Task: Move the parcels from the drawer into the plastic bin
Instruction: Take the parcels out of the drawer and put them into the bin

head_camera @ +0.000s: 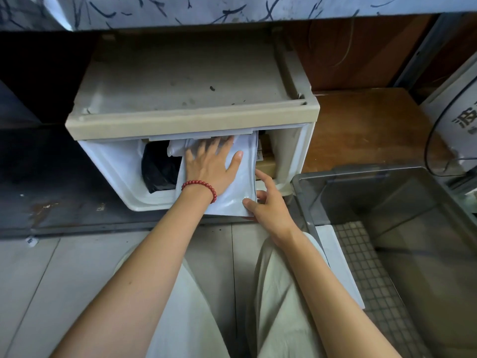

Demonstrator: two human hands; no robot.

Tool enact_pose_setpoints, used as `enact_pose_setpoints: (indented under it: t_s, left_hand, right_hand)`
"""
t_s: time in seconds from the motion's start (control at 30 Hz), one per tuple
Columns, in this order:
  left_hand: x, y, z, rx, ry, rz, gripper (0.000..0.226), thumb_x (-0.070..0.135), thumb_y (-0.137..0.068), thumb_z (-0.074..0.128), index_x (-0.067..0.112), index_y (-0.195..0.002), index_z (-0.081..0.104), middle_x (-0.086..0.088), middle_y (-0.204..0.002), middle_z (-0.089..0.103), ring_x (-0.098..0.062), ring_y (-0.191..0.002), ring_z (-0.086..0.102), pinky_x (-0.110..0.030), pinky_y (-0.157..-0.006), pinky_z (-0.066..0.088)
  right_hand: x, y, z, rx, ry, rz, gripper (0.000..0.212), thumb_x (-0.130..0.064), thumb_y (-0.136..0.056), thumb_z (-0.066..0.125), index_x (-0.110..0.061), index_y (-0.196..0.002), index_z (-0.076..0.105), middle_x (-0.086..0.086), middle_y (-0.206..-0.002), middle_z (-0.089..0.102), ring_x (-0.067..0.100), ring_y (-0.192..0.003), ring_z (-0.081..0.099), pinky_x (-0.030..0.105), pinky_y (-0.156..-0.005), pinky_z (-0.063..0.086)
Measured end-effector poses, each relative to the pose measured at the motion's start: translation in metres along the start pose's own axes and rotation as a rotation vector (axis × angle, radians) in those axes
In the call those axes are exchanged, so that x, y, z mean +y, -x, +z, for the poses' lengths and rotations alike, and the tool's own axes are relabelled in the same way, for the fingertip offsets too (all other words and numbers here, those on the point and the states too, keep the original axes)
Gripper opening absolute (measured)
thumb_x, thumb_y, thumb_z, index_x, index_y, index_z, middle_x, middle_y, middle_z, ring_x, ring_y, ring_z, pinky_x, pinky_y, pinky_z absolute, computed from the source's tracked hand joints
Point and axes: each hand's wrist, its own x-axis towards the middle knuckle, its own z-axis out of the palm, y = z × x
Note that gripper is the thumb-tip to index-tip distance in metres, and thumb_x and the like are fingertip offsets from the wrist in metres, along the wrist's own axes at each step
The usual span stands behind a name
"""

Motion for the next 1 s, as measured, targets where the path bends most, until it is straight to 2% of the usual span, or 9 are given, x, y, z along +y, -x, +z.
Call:
enact_pose_setpoints:
  t_s: [0.17, 0.3, 0.4, 0.5, 0.57, 0.7, 0.83, 0.9, 1.0]
  left_hand:
    - [-0.021, 0.039, 0.003, 0.023, -0.014, -0.029, 0.060, 0.057, -0.096, 0.021, 0.035, -0.151, 0.015, 0.003, -0.160, 0.012, -0.021, -0.146, 0.008, -0.049, -0.116, 0.007]
    - [-0.043, 0.069, -0.002, -0.004, 0.282, -0.157, 0.061, 0.052, -0.096, 0.035, 0.027, -0.150, 0.023, -0.003, -0.158, 0.012, -0.026, -0.144, 0.017, -0.042, -0.112, 0.024]
    - [-0.056, 0.089, -0.008, 0.011, 0.421, -0.129, 0.060, 0.045, -0.096, 0.044, 0.023, -0.148, 0.026, -0.002, -0.152, 0.022, -0.021, -0.134, 0.035, -0.027, -0.102, 0.031]
    - [-0.061, 0.111, -0.015, 0.037, 0.496, -0.064, 0.065, 0.049, -0.090, 0.055, 0.029, -0.145, 0.029, 0.006, -0.146, 0.028, -0.007, -0.129, 0.037, -0.020, -0.097, 0.029]
    - [-0.062, 0.125, -0.021, 0.094, 0.522, -0.042, 0.072, 0.055, -0.079, 0.065, 0.031, -0.141, 0.036, 0.013, -0.141, 0.033, 0.004, -0.123, 0.035, -0.016, -0.097, 0.029]
    - [-0.065, 0.143, -0.032, 0.225, 0.448, 0.021, 0.067, 0.048, -0.067, 0.080, 0.031, -0.126, 0.053, 0.016, -0.135, 0.041, -0.004, -0.125, 0.043, -0.020, -0.098, 0.038]
    - [-0.068, 0.166, -0.042, 0.273, 0.371, 0.057, 0.071, 0.048, -0.064, 0.082, 0.031, -0.127, 0.054, 0.014, -0.140, 0.040, -0.006, -0.127, 0.041, -0.024, -0.098, 0.039]
    - [-0.070, 0.175, -0.045, 0.290, 0.313, 0.061, 0.060, 0.030, -0.070, 0.083, 0.026, -0.124, 0.058, 0.008, -0.139, 0.044, -0.012, -0.124, 0.047, -0.029, -0.096, 0.046]
    - [-0.076, 0.183, -0.050, 0.341, 0.251, 0.052, 0.050, -0.009, -0.070, 0.067, 0.016, -0.112, 0.064, 0.002, -0.124, 0.057, -0.022, -0.108, 0.058, -0.041, -0.079, 0.056]
  right_hand:
    - [0.000, -0.002, 0.002, -0.005, -0.022, 0.001, 0.066, 0.001, -0.091, 0.055, -0.029, -0.145, 0.032, 0.015, -0.096, 0.068, 0.024, -0.083, 0.065, 0.041, -0.086, 0.054]
    - [-0.003, 0.002, 0.003, -0.026, -0.014, -0.015, 0.067, 0.001, -0.091, 0.056, -0.025, -0.148, 0.031, 0.021, -0.109, 0.066, 0.032, -0.096, 0.067, 0.047, -0.091, 0.054]
    - [-0.005, 0.010, 0.004, -0.084, -0.024, -0.051, 0.068, 0.001, -0.091, 0.058, -0.024, -0.148, 0.032, 0.012, -0.102, 0.067, 0.025, -0.088, 0.067, 0.042, -0.089, 0.055]
    - [-0.007, 0.020, 0.006, -0.099, 0.013, -0.072, 0.071, -0.007, -0.087, 0.068, -0.024, -0.147, 0.036, 0.005, -0.104, 0.067, 0.016, -0.092, 0.067, 0.035, -0.087, 0.056]
    - [-0.010, 0.026, 0.007, -0.092, 0.043, -0.102, 0.072, -0.014, -0.082, 0.075, -0.024, -0.144, 0.040, 0.000, -0.108, 0.066, 0.005, -0.095, 0.064, 0.022, -0.079, 0.054]
    - [-0.015, 0.035, 0.010, -0.089, 0.061, -0.145, 0.072, -0.025, -0.077, 0.081, -0.026, -0.139, 0.045, -0.009, -0.107, 0.064, 0.010, -0.102, 0.062, 0.017, -0.077, 0.050]
    - [-0.016, 0.044, 0.013, -0.103, 0.091, -0.175, 0.077, -0.035, -0.074, 0.083, -0.026, -0.141, 0.045, -0.012, -0.112, 0.063, 0.005, -0.106, 0.059, 0.021, -0.086, 0.049]
    - [-0.017, 0.050, 0.015, -0.105, 0.113, -0.188, 0.078, -0.041, -0.073, 0.082, -0.027, -0.141, 0.046, -0.018, -0.112, 0.061, -0.003, -0.104, 0.058, 0.014, -0.080, 0.046]
    - [-0.020, 0.058, 0.019, -0.144, 0.112, -0.204, 0.084, -0.049, -0.067, 0.083, -0.027, -0.140, 0.047, -0.022, -0.118, 0.060, -0.007, -0.107, 0.058, 0.009, -0.081, 0.046]
